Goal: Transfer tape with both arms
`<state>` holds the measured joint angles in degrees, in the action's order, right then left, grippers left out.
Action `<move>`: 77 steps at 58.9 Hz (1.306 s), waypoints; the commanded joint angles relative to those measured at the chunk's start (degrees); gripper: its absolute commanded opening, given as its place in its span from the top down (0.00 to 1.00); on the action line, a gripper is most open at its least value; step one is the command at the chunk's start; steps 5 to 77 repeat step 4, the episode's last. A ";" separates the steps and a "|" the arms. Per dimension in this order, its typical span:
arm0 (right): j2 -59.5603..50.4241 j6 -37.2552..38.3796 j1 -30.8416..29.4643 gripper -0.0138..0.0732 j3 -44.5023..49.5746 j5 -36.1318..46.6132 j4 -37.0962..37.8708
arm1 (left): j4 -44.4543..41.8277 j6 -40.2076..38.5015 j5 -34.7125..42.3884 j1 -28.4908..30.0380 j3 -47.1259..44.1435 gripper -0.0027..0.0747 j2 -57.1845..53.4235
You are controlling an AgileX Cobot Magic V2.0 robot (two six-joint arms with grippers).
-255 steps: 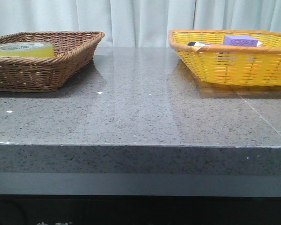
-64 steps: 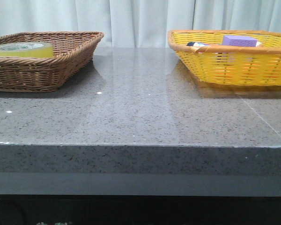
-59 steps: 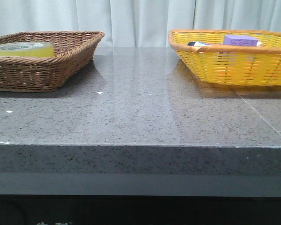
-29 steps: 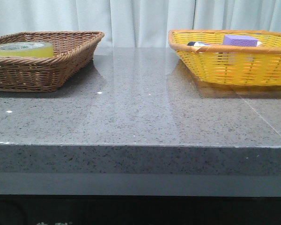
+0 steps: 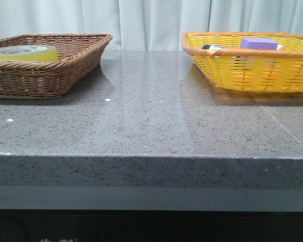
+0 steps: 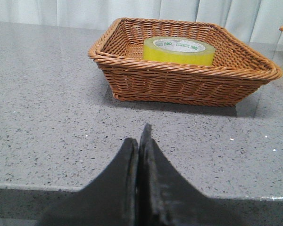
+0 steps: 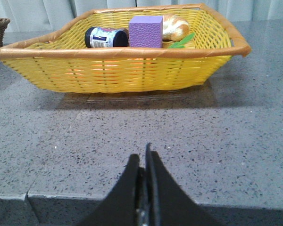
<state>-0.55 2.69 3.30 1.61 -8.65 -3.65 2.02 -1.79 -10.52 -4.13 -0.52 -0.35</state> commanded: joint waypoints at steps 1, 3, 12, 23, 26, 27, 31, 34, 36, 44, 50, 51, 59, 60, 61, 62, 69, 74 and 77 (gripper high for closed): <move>-1.58 -0.17 -0.46 0.98 -1.51 4.29 -0.06 | 0.55 -0.15 4.87 0.05 -2.16 0.99 -0.98; -1.58 -0.17 -0.46 0.98 -1.51 4.29 -0.06 | 0.55 -0.15 4.87 0.05 -2.16 0.99 -0.98; -1.58 -0.17 -0.46 0.98 -1.51 4.29 -0.06 | 0.55 -0.15 4.87 0.05 -2.16 0.99 -0.98; -1.58 -0.17 -0.46 0.98 -1.51 4.29 -0.06 | 0.55 -0.15 4.87 0.05 -2.16 0.99 -0.98; -1.58 -0.17 -0.46 0.98 -1.51 4.29 -0.06 | 0.55 -0.15 4.87 0.05 -2.16 0.99 -0.98; -1.58 -0.17 -0.46 0.98 -1.51 4.29 -0.06 | 0.55 -0.15 4.87 0.05 -2.16 0.99 -0.98; -1.58 -0.17 -0.46 0.98 -1.51 4.29 -0.06 | 0.55 -0.15 4.87 0.05 -2.16 0.99 -0.98; -1.58 -0.17 -0.46 0.98 -1.51 4.29 -0.06 | 0.55 -0.15 4.87 0.05 -2.16 0.99 -0.98; -1.58 -0.17 -0.46 0.98 -1.51 4.29 -0.06 | 0.55 -0.15 4.87 0.05 -2.16 0.99 -0.98; -1.58 -0.17 -0.46 0.98 -1.51 4.29 -0.06 | 0.55 -0.15 4.87 0.05 -2.16 0.99 -0.98; -1.58 -0.17 -0.46 0.98 -1.51 4.29 -0.06 | 0.55 -0.15 4.87 0.05 -2.16 0.99 -0.98; -1.58 -0.17 -0.46 0.98 -1.51 4.29 -0.06 | 0.55 -0.15 4.87 0.05 -2.16 0.99 -0.98; -1.58 -0.17 -0.46 0.98 -1.51 4.29 -0.06 | 0.55 -0.15 4.87 0.05 -2.16 0.99 -0.98; -1.58 -0.17 -0.46 0.98 -1.51 4.29 -0.06 | 0.55 -0.15 4.87 0.05 -2.16 0.99 -0.98; -1.58 -0.17 -0.46 0.98 -1.51 4.29 -0.06 | 0.55 -0.15 4.87 0.05 -2.16 0.99 -0.98; -1.58 -0.17 -0.46 0.98 -1.51 4.29 -0.06 | 0.55 -0.15 4.87 0.05 -2.16 0.99 -0.98; -1.58 -0.17 -0.46 0.98 -1.51 4.29 -0.06 | 0.55 -0.15 4.87 0.05 -2.16 0.99 -0.98; -1.58 -0.17 -0.46 0.98 -1.51 4.29 -0.06 | 0.55 -0.15 4.87 0.05 -2.16 0.99 -0.98; -1.58 -0.17 -0.46 0.98 -1.51 4.29 -0.06 | 0.55 -0.15 4.87 0.05 -2.16 0.99 -0.98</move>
